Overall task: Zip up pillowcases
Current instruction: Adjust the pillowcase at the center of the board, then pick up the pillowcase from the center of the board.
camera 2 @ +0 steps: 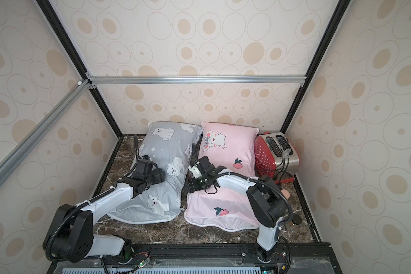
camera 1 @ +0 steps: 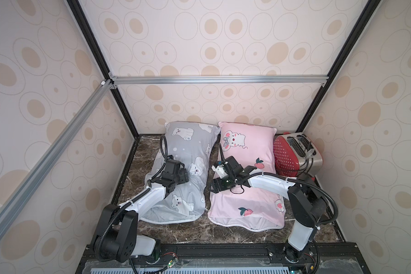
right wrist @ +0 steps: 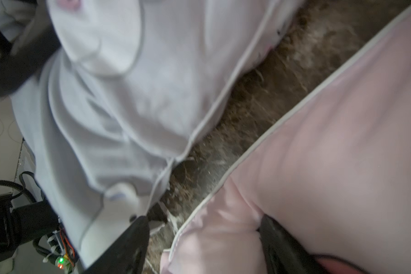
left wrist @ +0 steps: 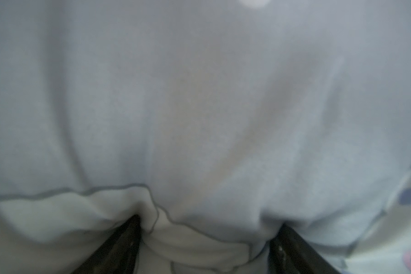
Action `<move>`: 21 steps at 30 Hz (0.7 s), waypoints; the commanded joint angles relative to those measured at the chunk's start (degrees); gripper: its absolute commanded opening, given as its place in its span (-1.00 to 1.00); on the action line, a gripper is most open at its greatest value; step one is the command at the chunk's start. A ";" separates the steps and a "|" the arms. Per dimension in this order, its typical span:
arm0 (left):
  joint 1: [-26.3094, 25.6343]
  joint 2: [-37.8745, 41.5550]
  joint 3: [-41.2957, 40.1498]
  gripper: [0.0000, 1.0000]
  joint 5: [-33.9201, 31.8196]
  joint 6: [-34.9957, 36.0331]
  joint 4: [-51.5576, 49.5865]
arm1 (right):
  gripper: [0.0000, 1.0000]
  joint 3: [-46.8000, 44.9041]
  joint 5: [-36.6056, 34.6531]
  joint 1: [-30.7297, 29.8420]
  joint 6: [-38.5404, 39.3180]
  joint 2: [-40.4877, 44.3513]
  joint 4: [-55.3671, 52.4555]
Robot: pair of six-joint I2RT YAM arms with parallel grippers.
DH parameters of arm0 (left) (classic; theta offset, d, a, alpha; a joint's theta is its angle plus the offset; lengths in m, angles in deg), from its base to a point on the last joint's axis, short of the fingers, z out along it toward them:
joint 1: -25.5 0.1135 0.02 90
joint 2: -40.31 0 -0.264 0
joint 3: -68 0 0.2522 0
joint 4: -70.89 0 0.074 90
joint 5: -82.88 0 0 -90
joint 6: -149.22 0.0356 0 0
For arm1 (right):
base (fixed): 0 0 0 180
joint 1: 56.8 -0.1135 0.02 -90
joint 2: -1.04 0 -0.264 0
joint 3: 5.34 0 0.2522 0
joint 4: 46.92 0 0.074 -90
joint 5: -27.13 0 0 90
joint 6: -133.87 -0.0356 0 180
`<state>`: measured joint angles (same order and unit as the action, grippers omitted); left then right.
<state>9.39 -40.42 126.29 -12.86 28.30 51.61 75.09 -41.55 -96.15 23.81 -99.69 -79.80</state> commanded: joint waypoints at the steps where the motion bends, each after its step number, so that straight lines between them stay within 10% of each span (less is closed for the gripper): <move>1: 1.97 -4.99 2.52 0.67 0.60 1.24 -0.95 | 0.59 -1.98 -0.81 1.53 2.58 1.85 -12.09; 21: 2.20 -8.22 11.60 0.67 5.36 1.65 -4.65 | 0.89 6.82 17.66 -7.29 -0.46 -15.10 18.05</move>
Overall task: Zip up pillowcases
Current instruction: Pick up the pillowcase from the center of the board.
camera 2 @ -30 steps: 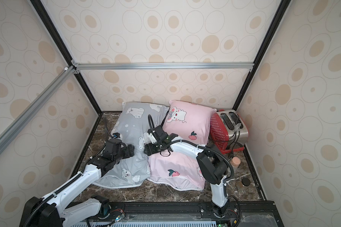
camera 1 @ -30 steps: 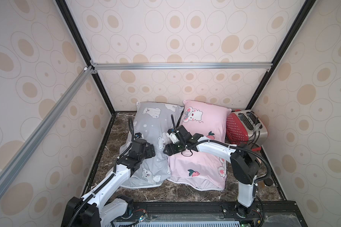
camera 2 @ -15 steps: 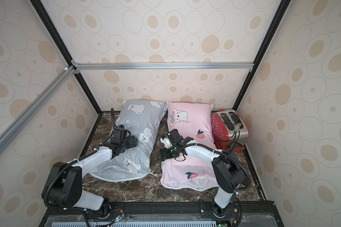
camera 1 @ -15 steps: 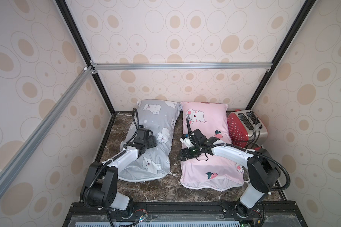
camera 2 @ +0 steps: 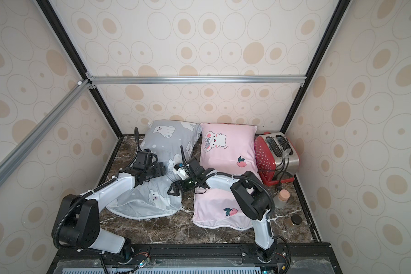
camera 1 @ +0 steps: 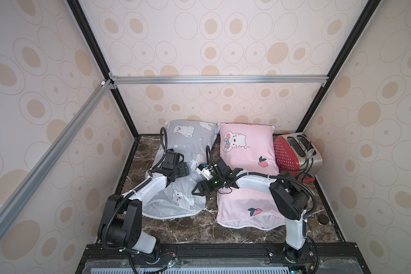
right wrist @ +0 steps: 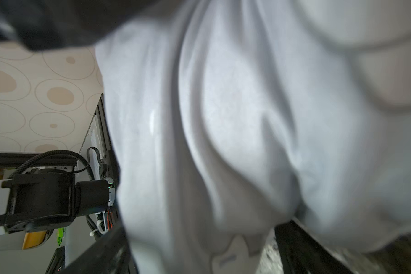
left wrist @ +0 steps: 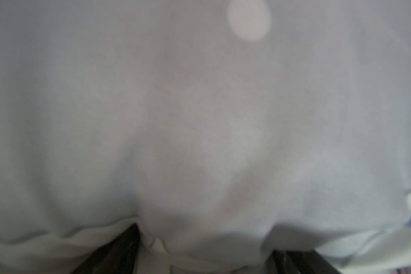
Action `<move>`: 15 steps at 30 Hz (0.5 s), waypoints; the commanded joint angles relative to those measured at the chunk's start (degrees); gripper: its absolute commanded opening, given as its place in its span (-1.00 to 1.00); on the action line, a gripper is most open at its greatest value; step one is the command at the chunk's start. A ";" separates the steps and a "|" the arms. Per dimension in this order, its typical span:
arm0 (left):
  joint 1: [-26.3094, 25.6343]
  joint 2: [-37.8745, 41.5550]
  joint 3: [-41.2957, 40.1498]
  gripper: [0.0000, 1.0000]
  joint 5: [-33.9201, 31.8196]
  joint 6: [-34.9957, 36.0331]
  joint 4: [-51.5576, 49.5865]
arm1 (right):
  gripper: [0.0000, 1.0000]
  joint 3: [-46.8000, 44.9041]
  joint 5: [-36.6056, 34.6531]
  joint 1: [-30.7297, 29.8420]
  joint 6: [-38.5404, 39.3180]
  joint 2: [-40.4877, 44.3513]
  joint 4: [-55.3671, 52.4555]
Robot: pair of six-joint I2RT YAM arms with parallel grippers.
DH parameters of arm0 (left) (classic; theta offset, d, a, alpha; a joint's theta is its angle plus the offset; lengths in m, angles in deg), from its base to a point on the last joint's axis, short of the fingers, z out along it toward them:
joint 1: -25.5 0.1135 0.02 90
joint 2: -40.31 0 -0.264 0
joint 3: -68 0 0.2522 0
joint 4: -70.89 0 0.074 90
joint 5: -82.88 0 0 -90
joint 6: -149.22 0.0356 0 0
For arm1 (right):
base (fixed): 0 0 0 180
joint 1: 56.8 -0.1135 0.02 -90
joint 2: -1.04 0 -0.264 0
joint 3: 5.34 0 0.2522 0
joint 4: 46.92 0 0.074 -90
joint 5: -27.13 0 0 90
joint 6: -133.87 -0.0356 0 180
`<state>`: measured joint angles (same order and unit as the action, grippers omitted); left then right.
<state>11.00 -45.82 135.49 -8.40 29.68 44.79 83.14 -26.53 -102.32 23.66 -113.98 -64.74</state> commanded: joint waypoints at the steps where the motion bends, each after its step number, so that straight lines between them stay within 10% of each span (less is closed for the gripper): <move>1: 0.67 -3.60 2.88 0.67 0.93 0.27 2.31 | 0.87 -2.65 3.99 -1.43 -0.90 -0.74 4.06; 15: 0.66 -7.72 5.18 0.68 -1.10 0.56 2.67 | 0.27 -16.85 8.93 -1.49 -7.77 7.49 11.66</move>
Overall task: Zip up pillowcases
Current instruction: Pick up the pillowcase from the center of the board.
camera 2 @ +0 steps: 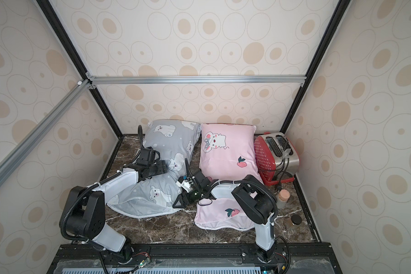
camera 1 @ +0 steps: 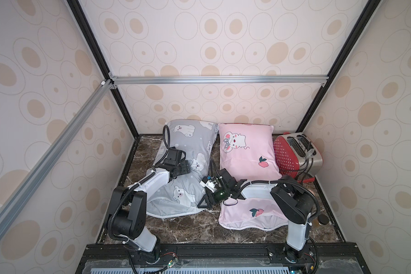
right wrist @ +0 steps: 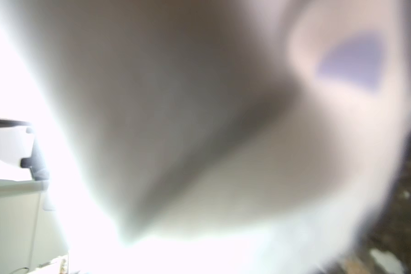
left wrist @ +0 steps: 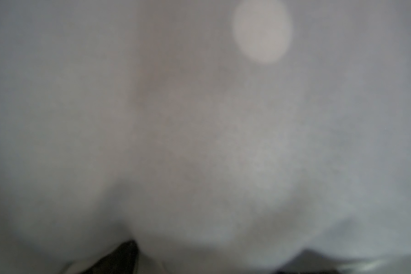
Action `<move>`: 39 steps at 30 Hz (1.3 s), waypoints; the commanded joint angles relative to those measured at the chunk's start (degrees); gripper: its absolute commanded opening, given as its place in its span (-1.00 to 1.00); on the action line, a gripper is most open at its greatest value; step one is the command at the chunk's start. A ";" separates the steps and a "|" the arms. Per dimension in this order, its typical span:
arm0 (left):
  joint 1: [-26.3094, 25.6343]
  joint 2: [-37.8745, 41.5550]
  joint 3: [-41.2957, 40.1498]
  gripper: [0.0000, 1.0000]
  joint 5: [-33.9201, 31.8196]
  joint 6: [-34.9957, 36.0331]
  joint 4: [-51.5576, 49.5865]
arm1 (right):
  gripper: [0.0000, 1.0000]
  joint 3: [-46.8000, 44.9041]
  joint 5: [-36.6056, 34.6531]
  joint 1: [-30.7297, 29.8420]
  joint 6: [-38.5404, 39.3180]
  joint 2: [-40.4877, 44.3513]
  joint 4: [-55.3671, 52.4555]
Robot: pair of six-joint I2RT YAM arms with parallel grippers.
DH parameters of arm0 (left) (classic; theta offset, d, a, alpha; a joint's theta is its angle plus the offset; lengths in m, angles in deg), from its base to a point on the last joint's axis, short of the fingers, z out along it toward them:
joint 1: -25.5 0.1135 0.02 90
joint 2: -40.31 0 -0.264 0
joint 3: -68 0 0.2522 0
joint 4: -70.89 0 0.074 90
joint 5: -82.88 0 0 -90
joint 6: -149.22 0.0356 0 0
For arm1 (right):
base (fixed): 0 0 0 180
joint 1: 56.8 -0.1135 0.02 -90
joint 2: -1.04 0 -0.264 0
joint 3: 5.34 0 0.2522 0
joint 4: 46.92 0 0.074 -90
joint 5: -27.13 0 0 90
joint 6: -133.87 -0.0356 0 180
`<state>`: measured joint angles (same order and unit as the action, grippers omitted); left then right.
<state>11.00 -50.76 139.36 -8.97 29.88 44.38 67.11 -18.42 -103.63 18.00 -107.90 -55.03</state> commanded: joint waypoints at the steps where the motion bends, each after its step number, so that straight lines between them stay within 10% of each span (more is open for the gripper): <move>1: 0.70 -2.70 1.21 0.69 -0.53 0.35 3.13 | 0.19 -0.70 1.25 -0.18 -2.83 1.22 2.39; 39: 0.78 -4.04 2.78 0.70 0.26 -0.10 2.67 | -0.41 -10.47 2.83 -0.98 -13.48 4.06 11.95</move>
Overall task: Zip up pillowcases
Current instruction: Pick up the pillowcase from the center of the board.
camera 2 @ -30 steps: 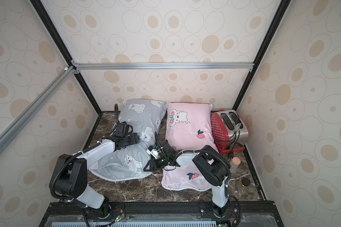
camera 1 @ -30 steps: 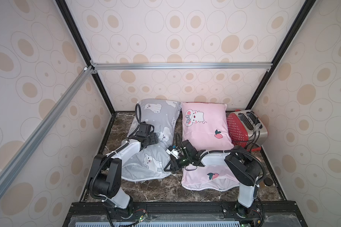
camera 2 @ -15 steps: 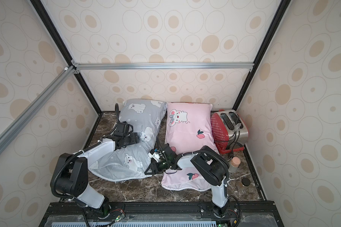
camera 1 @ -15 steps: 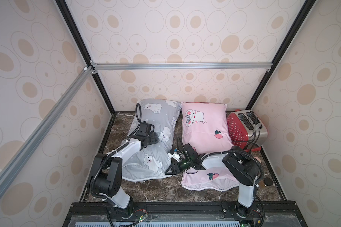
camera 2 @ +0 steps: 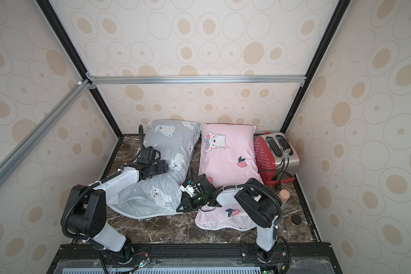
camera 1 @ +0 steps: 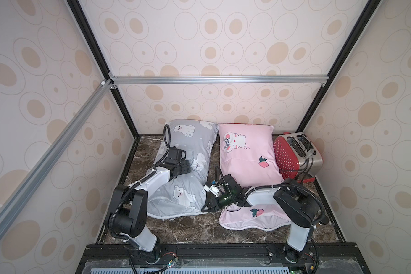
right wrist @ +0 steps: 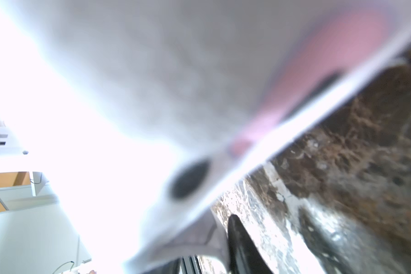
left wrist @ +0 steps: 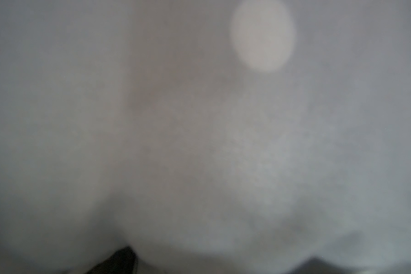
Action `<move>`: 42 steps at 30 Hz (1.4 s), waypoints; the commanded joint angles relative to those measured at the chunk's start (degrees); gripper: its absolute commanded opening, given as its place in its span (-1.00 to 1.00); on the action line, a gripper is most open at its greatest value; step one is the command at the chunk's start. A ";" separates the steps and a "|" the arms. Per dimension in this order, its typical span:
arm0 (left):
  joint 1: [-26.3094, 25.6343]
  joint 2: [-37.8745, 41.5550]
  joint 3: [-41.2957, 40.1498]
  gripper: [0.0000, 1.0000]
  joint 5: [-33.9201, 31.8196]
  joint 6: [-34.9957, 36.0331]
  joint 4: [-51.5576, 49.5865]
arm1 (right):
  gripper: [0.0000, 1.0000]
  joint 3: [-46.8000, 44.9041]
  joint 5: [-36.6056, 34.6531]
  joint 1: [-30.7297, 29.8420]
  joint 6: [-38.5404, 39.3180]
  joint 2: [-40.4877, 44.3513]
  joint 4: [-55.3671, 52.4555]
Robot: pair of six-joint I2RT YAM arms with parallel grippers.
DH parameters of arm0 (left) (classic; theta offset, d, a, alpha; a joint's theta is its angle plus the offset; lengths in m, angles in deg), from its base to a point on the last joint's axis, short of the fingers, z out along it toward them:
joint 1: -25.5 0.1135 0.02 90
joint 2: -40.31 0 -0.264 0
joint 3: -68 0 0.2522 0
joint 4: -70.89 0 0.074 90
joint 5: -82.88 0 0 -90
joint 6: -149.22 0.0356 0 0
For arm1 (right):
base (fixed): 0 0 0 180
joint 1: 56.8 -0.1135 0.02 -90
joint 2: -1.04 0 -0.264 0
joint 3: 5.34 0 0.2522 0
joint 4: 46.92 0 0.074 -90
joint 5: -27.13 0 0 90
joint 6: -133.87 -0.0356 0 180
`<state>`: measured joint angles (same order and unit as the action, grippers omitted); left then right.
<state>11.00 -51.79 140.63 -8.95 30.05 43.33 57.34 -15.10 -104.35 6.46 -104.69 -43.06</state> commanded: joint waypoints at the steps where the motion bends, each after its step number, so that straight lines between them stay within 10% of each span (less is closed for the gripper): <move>1: 0.79 -2.84 1.51 0.71 0.24 -0.27 3.76 | -0.45 -0.84 -0.48 -0.24 -2.57 0.99 0.59; 11: 0.49 8.42 6.49 0.99 -4.90 6.91 -4.43 | -1.00 0.09 -3.38 -0.54 -8.40 4.24 -3.34; 19: -6.96 25.57 10.41 0.82 -12.85 8.47 -26.38 | -1.00 1.03 -8.67 -1.24 -12.53 8.20 -7.53; 28: -16.62 38.74 -11.61 -0.08 18.09 -11.52 -19.68 | -1.00 1.32 1.94 -0.20 -13.26 9.82 -2.97; 42: -20.63 44.89 -33.14 -0.68 31.81 -31.75 7.59 | -1.00 -0.32 1.43 5.44 -11.42 13.60 -5.84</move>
<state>-9.04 -6.19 108.74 18.77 4.61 41.01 57.61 -14.71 -98.88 -4.69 -91.84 -49.63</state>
